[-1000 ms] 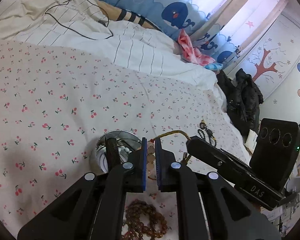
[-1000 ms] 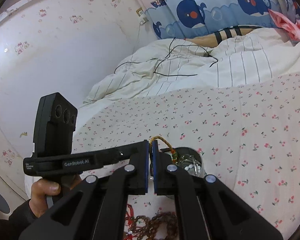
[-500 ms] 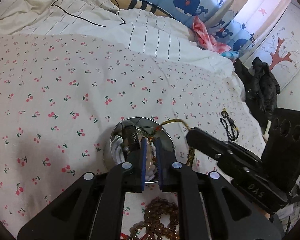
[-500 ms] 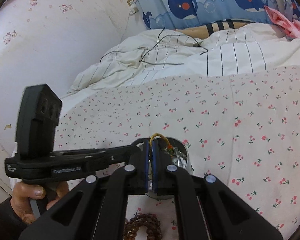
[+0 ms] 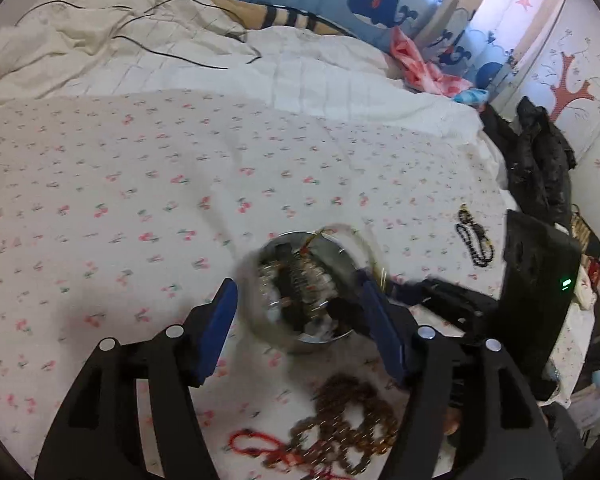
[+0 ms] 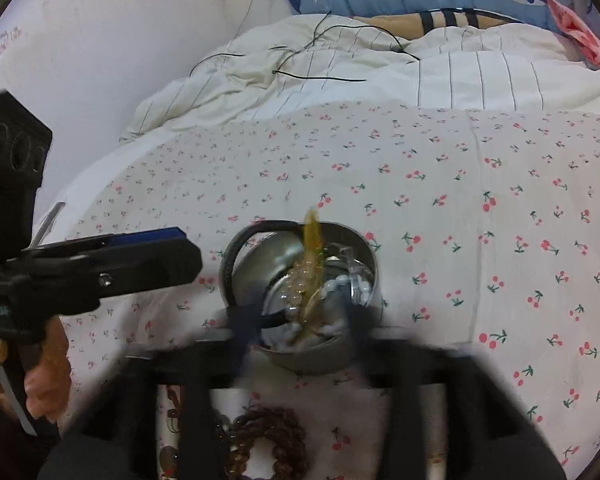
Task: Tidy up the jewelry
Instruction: 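Grasp the red string bracelet with the left tool while the right tool grasps amber beads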
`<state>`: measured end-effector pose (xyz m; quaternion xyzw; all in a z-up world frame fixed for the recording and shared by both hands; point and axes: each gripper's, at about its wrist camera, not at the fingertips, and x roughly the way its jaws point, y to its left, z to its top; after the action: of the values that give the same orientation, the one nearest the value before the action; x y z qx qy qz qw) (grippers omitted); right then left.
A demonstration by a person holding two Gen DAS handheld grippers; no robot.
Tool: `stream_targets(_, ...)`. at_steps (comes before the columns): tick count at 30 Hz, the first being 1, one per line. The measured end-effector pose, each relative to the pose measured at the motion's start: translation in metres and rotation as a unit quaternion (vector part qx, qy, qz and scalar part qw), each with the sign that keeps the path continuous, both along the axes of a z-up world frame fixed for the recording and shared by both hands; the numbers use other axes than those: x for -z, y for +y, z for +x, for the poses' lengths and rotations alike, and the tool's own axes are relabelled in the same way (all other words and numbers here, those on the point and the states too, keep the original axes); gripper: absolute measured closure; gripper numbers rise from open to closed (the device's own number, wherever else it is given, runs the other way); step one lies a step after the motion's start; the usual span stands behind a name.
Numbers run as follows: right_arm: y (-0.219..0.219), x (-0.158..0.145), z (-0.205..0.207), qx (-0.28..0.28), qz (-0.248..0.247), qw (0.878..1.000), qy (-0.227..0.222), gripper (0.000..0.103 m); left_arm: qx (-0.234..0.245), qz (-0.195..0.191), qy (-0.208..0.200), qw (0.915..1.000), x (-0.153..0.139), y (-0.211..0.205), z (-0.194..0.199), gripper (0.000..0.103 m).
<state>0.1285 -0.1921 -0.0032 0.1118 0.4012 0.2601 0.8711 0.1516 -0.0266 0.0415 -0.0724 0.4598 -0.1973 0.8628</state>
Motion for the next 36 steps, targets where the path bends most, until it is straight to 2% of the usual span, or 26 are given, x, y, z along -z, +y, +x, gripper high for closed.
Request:
stream_targets(4, -0.001, -0.015, -0.008, 0.012, -0.022, 1.0, -0.014, 0.037, -0.02, 0.004, 0.013, 0.9997, -0.001, 0.023, -0.01, 0.038)
stream_targets(11, -0.032, -0.043, -0.045, 0.035, 0.007, 0.999, -0.01, 0.036, 0.0, 0.028, 0.048, 0.9985, 0.014, 0.04, -0.042, 0.037)
stream_targets(14, -0.034, -0.037, -0.08, 0.007, 0.017, 1.0, 0.013, 0.036, 0.01, 0.04, 0.064, 0.9971, 0.025, 0.038, -0.049, 0.037)
stream_targets(17, -0.016, -0.019, -0.121, -0.037, -0.015, 0.999, 0.036, 0.036, 0.012, 0.024, 0.073, 0.997, 0.037, 0.042, -0.055, 0.037)
stream_targets(20, 0.001, -0.007, -0.144, -0.059, -0.026, 0.997, 0.047, 0.037, 0.016, 0.009, 0.058, 0.9982, 0.047, 0.046, -0.06, 0.037)
stream_targets(23, 0.022, -0.004, -0.151, -0.079, -0.033, 0.995, 0.043, 0.043, 0.023, 0.001, 0.064, 0.9977, 0.058, 0.046, -0.063, 0.037)
stream_targets(26, 0.029, 0.005, -0.15, -0.084, -0.04, 0.994, 0.055, 0.049, 0.043, 0.011, 0.063, 0.997, 0.064, 0.04, -0.067, 0.037)
stream_targets(29, 0.032, 0.013, -0.148, -0.088, -0.035, 0.993, 0.07, 0.057, 0.058, 0.039, 0.059, 0.9958, 0.069, 0.03, -0.069, 0.037)
stream_targets(33, 0.042, 0.018, -0.146, -0.097, -0.047, 0.992, 0.069, 0.063, 0.068, 0.071, 0.061, 0.9933, 0.076, 0.02, -0.069, 0.037)
stream_targets(36, 0.048, 0.022, -0.152, -0.105, -0.069, 0.99, 0.059, 0.077, 0.076, 0.085, 0.061, 0.9916, 0.077, 0.018, -0.07, 0.041)
